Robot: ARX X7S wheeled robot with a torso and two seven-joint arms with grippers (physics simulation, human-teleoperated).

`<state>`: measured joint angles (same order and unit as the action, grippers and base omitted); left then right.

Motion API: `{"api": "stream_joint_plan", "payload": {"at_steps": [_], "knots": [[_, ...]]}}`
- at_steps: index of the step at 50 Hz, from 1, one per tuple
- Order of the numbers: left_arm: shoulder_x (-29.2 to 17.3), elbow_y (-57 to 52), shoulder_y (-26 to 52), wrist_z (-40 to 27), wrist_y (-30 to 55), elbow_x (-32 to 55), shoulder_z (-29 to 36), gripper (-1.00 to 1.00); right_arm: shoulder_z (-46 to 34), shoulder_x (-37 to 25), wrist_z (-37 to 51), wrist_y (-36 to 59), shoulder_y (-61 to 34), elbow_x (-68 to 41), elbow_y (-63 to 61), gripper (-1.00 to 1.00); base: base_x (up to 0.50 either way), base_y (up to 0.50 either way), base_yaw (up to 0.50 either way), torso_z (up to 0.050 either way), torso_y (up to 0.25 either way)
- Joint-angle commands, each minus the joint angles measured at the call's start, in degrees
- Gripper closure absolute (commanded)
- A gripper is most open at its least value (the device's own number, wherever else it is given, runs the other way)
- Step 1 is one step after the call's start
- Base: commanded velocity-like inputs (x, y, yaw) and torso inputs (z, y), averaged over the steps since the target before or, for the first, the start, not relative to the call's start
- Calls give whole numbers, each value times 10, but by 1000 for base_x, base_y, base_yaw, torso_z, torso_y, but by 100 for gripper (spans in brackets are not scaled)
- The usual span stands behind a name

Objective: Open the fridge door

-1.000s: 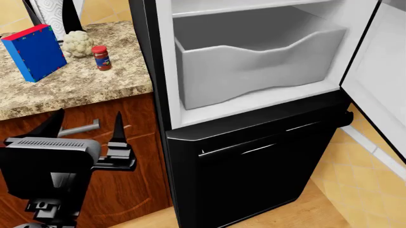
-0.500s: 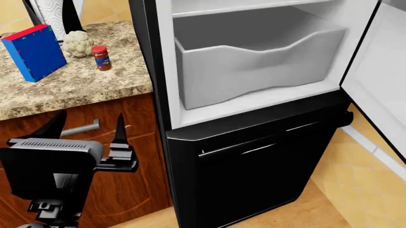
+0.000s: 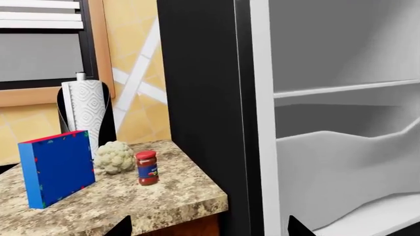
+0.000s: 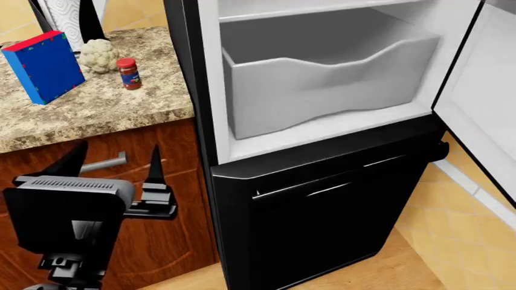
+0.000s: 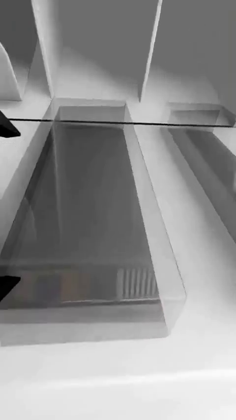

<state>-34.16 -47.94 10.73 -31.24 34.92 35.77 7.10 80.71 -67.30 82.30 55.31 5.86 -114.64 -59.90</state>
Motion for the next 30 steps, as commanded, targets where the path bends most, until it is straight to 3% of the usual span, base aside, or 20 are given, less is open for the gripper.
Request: {"api": "stream_joint_plan", "payload": {"at_steps": [1,2,3,6,8,11,17,30], "knots": [[11,7,0,13,-6,-4,-11,-100,-93,-96,77,-17,-7,-4,-1,-100,0,0,0,0,0],[11,7,-1,13,-8,-5,-11,-100,-66,-108,77,-29,60,10,-1,-100,0,0,0,0,0],[10,7,-1,13,-8,-4,-12,-100,-74,-118,77,-59,63,11,-1,-100,0,0,0,0,0],[11,11,-3,14,-12,-6,-13,-100,2,-105,77,-57,116,7,-1,-100,0,0,0,0,0],[10,10,-4,14,-12,-5,-13,-100,119,-83,77,-84,265,28,-1,-100,0,0,0,0,0],[10,10,-4,14,-13,-5,-13,-100,204,-92,77,-118,375,33,-1,-100,0,0,0,0,0],[11,12,-6,12,-14,-7,-10,-100,226,-75,77,-101,391,30,0,-100,0,0,0,0,0],[10,10,-4,11,-13,-7,-5,-100,315,-133,77,14,389,-60,91,-100,0,0,0,0,0]]}}
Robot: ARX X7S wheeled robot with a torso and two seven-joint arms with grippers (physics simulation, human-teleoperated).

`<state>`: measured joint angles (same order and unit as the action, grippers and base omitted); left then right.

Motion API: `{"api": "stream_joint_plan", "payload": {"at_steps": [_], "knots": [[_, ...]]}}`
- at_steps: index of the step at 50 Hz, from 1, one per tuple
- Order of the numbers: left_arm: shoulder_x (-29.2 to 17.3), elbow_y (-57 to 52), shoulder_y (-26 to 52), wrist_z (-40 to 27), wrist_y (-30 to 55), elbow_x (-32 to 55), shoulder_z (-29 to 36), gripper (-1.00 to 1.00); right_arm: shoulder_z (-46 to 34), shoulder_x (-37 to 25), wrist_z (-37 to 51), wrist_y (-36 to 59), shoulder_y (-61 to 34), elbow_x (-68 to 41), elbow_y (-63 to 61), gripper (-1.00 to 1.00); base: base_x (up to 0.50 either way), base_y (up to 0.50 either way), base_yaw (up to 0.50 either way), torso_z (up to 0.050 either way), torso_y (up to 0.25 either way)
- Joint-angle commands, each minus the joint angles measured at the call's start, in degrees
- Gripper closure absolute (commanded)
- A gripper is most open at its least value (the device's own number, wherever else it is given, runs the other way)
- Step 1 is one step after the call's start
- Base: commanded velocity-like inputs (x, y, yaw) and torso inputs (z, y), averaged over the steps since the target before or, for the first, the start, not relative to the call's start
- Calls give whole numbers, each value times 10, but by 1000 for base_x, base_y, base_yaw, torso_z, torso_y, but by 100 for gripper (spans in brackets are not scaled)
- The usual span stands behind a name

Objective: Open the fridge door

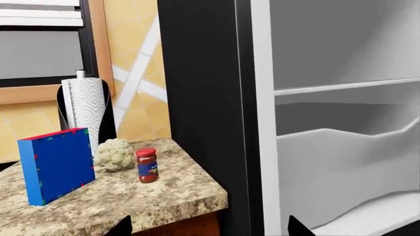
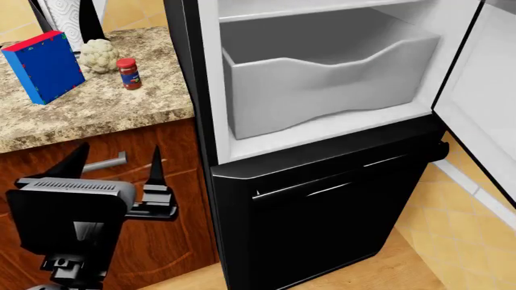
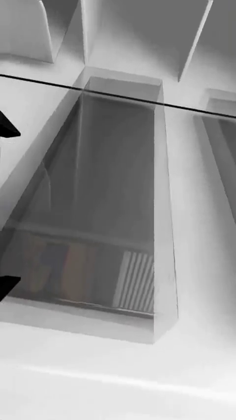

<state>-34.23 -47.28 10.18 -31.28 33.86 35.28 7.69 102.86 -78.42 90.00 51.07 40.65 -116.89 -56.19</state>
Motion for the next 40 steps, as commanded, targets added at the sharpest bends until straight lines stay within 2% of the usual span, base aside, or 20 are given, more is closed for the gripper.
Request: {"api": "stream_joint_plan", "payload": {"at_steps": [1,20,22,31,40], "knots": [[11,4,1,12,-3,-2,-10,-100,91,-25,-1,57,37,-42,59,-100,0,0,0,0,0],[8,3,4,11,-2,-2,-6,-100,59,36,-154,140,-23,64,154,-100,0,0,0,0,0],[8,3,7,10,1,1,-5,-100,32,51,-207,123,-34,110,157,-100,0,0,0,0,0],[8,5,7,11,-2,-4,0,-100,-44,108,-334,72,-61,226,180,-100,0,0,0,0,0],[8,9,6,11,-6,-9,5,-100,-89,117,-416,42,-69,296,216,-100,0,0,0,0,0]]}}
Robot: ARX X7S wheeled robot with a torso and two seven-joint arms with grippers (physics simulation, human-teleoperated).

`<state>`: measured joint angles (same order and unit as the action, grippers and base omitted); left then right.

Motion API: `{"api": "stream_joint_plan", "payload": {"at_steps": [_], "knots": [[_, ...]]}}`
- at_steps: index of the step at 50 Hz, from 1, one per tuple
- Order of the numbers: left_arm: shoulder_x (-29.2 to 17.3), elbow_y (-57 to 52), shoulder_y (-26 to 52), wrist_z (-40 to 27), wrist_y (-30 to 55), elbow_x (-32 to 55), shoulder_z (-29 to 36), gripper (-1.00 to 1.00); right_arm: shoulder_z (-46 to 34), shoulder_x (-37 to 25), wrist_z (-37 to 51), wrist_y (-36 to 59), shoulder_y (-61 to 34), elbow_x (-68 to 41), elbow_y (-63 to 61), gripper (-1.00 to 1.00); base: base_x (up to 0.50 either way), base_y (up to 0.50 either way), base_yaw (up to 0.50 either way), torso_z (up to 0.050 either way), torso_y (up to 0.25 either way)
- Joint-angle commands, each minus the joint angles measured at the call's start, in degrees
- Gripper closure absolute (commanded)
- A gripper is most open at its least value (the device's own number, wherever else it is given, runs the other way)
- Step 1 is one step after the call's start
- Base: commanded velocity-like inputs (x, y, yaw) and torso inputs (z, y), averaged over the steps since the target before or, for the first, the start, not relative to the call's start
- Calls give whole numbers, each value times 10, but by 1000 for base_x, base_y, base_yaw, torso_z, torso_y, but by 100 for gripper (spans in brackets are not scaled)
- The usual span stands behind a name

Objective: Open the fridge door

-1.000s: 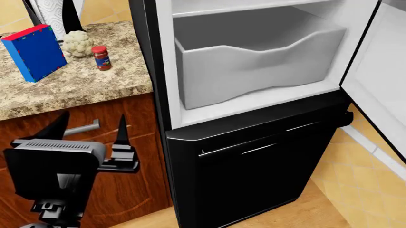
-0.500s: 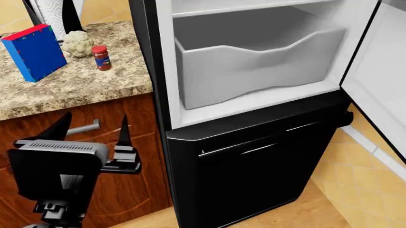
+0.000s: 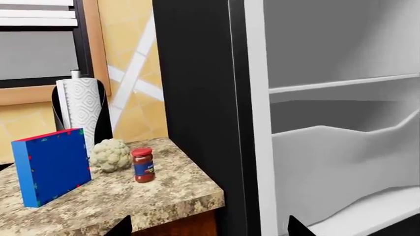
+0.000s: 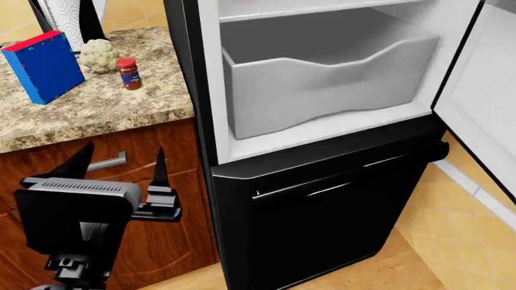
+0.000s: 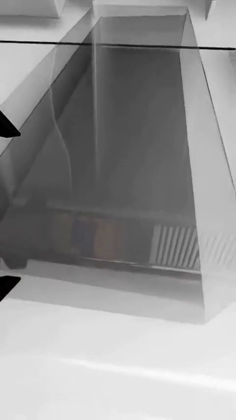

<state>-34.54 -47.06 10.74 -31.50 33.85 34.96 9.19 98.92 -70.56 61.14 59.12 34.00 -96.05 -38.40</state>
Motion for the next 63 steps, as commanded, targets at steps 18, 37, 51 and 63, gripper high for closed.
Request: {"api": "stream_joint_plan", "payload": {"at_steps": [18,37,51,63], "knots": [[11,6,4,9,-3,-11,1,-100,33,86,-290,-13,14,210,160,-100,0,0,0,-1,0],[13,-10,17,-10,20,-23,24,-100,152,28,-432,62,85,350,339,-100,0,0,0,0,0],[13,0,12,-7,13,-28,31,-100,129,-60,-394,87,50,338,357,-100,0,0,0,0,0],[12,10,4,-3,3,-34,35,-100,147,-91,-362,118,25,366,382,-100,0,0,0,0,0]]}}
